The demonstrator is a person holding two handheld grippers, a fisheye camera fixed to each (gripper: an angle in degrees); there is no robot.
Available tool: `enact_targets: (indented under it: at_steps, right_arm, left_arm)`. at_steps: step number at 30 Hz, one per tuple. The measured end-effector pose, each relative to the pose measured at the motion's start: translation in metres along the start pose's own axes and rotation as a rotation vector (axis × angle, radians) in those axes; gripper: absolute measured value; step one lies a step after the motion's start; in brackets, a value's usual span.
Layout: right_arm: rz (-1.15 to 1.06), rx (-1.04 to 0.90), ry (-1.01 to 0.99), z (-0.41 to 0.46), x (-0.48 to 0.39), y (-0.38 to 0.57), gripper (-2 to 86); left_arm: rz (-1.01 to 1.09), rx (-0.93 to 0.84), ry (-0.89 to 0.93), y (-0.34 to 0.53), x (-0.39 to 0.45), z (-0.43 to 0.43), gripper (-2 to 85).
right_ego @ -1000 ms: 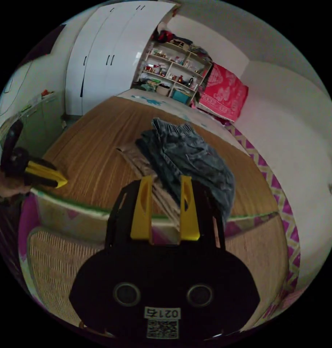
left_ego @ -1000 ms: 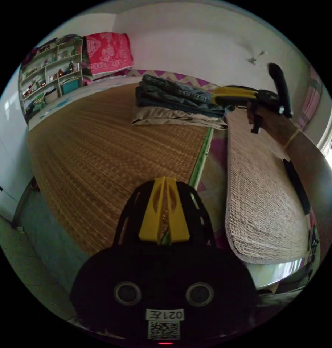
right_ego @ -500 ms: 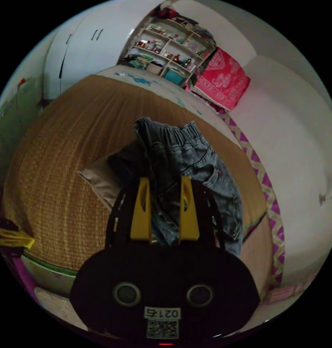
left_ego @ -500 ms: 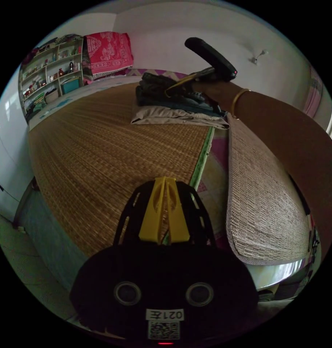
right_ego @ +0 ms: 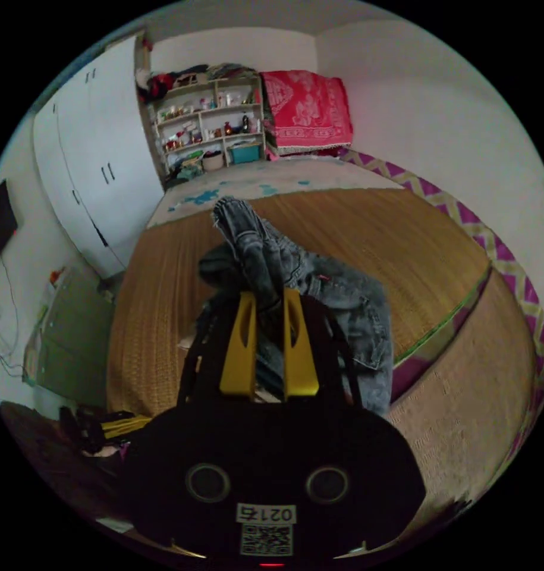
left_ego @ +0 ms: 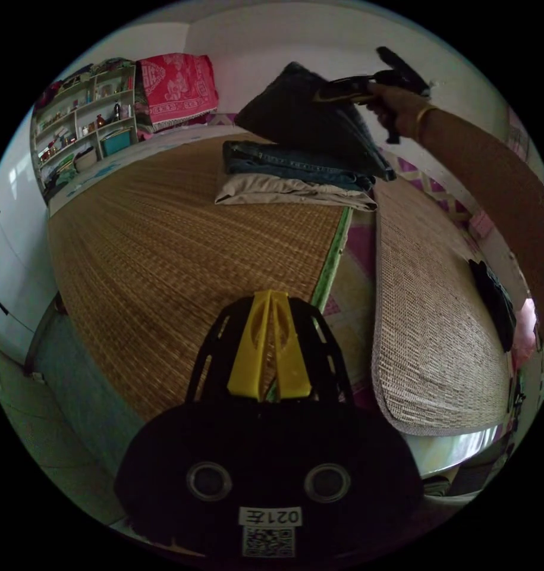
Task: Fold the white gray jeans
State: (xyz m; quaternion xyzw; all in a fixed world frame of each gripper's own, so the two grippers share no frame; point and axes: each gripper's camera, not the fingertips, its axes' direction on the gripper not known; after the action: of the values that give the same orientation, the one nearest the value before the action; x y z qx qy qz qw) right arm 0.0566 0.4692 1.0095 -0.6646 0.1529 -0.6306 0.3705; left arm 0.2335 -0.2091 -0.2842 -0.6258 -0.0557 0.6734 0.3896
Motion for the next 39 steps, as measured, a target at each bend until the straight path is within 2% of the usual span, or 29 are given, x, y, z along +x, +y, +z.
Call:
enact_targets:
  at_steps: [6,12,14,16,20,22,27,32,36,39]
  right_arm:
    - [0.009,0.053,0.147,-0.133,0.027,0.036,6.2]
    - [-0.159,-0.104,0.453,-0.215,-0.04,0.131,5.7]
    - [-0.241,-0.195,0.495,-0.202,-0.077,0.173,5.7]
    - [-0.35,-0.359,0.517,-0.15,-0.132,0.245,5.8]
    - [-0.394,-0.556,0.424,-0.053,-0.194,0.371,6.5]
    - [-0.283,-0.375,0.481,-0.052,-0.211,0.422,6.8]
    - [-0.15,-0.202,0.433,-0.084,-0.221,0.459,7.6]
    - [-0.151,-0.189,0.362,-0.063,-0.227,0.481,10.5]
    - [-0.099,-0.206,0.472,-0.017,-0.215,0.504,6.1]
    - [0.002,-0.141,0.362,-0.018,-0.19,0.532,4.0]
  left_arm:
    - [0.003,0.001,-0.006,0.012,0.001,-0.009,-1.0]
    - [0.019,0.01,0.005,0.022,0.006,-0.017,-1.0]
    - [0.062,0.008,0.058,0.025,0.013,-0.02,-1.0]
    - [0.081,0.004,0.27,0.033,0.027,-0.033,-1.0]
    - [0.155,0.007,0.375,0.05,0.065,-0.051,-0.9]
    - [0.169,0.007,0.395,0.064,0.08,-0.058,-0.9]
    - [0.193,-0.029,0.372,0.082,0.096,-0.061,-1.0]
    - [0.223,-0.048,0.376,0.092,0.115,-0.065,-0.9]
    - [0.239,-0.072,0.357,0.099,0.134,-0.066,-0.9]
    - [0.251,-0.083,0.344,0.102,0.145,-0.068,-0.9]
